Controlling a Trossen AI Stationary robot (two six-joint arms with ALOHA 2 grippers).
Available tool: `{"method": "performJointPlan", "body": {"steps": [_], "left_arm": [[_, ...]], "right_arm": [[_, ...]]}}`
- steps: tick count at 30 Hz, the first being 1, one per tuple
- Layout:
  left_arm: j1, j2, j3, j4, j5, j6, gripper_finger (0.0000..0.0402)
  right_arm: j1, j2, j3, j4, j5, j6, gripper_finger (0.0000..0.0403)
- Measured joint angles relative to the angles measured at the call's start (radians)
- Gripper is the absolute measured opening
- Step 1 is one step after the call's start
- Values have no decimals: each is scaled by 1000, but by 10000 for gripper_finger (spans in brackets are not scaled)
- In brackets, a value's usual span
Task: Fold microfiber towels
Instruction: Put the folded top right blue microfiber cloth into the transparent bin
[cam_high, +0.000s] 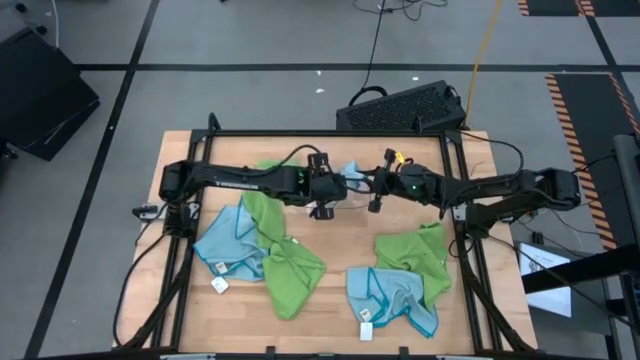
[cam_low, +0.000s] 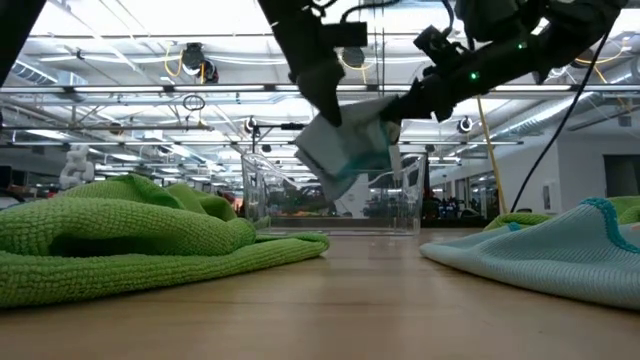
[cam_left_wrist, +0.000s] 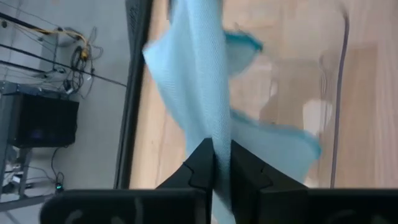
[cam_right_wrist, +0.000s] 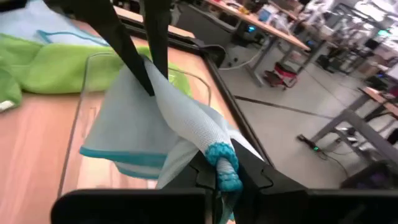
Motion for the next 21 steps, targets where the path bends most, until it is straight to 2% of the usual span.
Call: {"method": "performJointPlan", "body": {"steps": [4,11,16,21], "left_arm": [[0,19,0,-1,0,-6,41],[0,18,0,1,0,-111,46],[18,18,-1,1,6,-206,72],[37,18,-1,-4,-52,-288,97]], "right_arm": [[-12,0,0,15,-54,-2,11],[-14,-1,0,88,-57,-28,11],[-14,-1,0,124,-57,-61,11],[-14,-2,0,136,-57,-87,11]]}}
